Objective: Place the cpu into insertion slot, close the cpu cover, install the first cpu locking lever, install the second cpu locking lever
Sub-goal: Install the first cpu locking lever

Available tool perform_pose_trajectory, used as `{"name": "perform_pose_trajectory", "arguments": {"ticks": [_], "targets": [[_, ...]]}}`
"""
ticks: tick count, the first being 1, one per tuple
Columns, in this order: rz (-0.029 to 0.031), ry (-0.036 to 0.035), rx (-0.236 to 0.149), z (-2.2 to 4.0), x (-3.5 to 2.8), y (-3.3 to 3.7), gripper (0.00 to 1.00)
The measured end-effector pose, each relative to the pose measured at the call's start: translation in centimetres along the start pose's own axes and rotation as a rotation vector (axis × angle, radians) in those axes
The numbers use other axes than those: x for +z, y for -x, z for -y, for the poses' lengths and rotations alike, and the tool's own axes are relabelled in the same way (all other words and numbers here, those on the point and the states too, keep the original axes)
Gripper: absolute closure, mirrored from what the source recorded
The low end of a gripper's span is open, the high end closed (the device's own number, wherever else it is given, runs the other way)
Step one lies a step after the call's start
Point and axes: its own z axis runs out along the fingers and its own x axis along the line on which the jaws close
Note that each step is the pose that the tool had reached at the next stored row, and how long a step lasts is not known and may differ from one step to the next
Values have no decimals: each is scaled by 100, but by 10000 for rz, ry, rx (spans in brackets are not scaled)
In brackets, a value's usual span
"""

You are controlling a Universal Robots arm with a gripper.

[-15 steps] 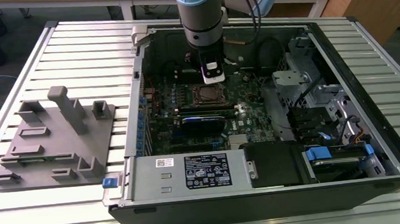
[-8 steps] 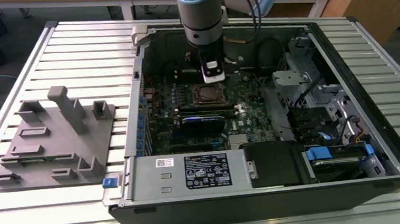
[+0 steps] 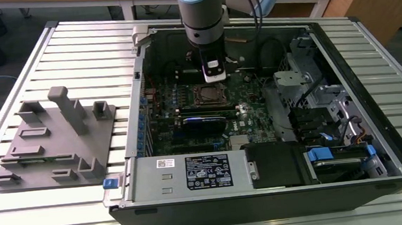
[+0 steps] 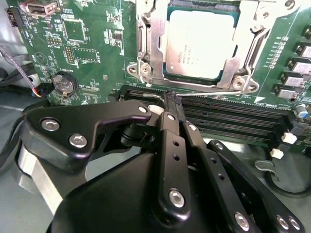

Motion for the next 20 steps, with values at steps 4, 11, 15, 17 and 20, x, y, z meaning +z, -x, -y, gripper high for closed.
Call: {"name": "perform_pose_trajectory", "arguments": {"ticks": [4, 11, 15, 17, 20], "targets": [[43, 13, -11, -27, 9, -25, 89], [119, -97, -43, -26, 17, -30, 89], [145, -104, -51, -23, 27, -31, 89], [164, -95, -56, -20, 36, -32, 89], [171, -93, -59, -19, 38, -33, 89]]}}
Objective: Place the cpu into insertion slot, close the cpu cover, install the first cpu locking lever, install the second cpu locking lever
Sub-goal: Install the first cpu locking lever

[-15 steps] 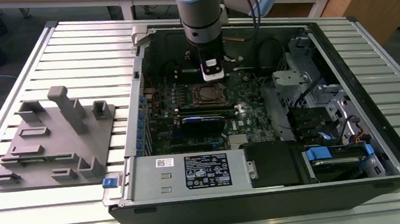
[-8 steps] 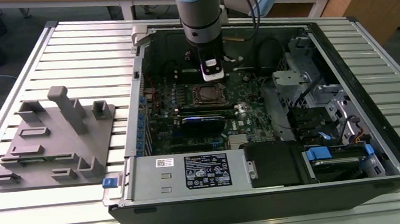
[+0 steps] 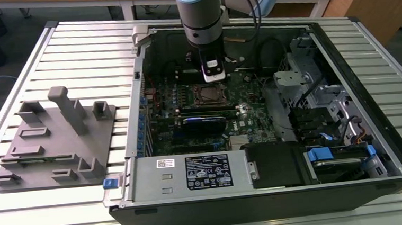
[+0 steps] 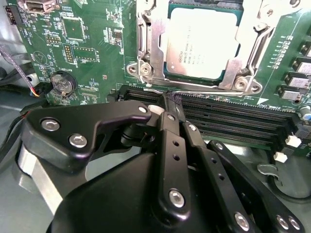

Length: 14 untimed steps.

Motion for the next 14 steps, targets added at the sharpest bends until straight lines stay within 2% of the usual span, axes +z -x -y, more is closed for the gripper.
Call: {"name": "perform_pose_trajectory", "arguments": {"ticks": [14], "targets": [[1, 1, 2, 14, 6, 5, 89]]}}
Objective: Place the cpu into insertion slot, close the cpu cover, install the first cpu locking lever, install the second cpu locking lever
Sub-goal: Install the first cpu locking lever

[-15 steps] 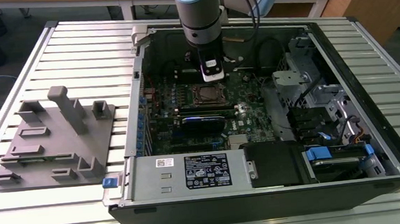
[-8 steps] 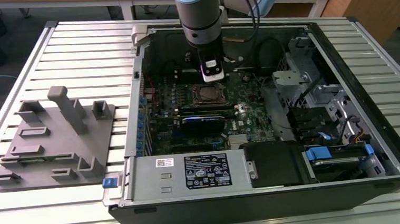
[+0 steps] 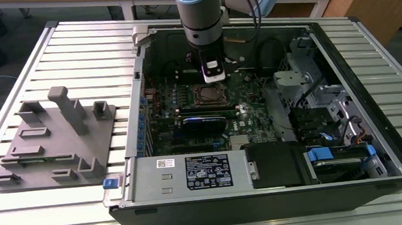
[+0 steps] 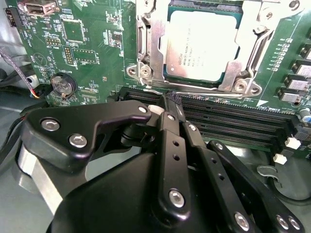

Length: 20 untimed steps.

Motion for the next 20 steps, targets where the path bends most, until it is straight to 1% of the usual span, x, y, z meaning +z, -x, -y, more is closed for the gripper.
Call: {"name": "perform_pose_trajectory", "arguments": {"ticks": [7, 11, 12, 18, 20], "targets": [[0, 0, -1, 13, 3, 5, 89], [-1, -7, -1, 21, 19, 4, 89], [2, 11, 0, 20, 28, 4, 89], [1, -2, -1, 21, 26, 4, 89], [2, -2, -1, 15, 3, 6, 89]]}}
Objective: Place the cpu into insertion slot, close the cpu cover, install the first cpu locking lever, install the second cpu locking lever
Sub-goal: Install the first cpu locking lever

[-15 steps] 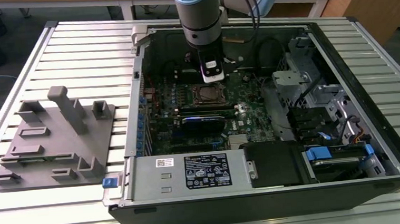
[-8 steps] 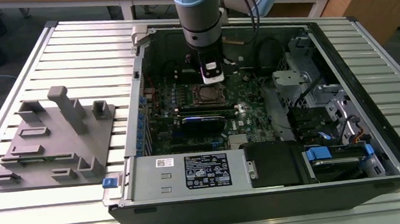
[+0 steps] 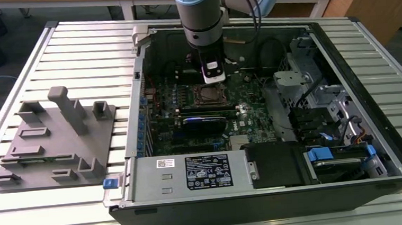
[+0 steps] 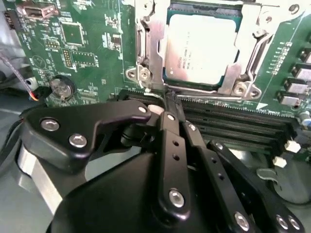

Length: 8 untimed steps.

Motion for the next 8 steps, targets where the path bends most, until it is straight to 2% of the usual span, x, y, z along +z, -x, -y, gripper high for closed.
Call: {"name": "perform_pose_trajectory", "arguments": {"ticks": [3, 6, 8], "targets": [[-1, 2, 0, -21, -73, 7, 89], [2, 0, -2, -23, -79, 8, 89], [33, -48, -14, -23, -79, 8, 89]]}}
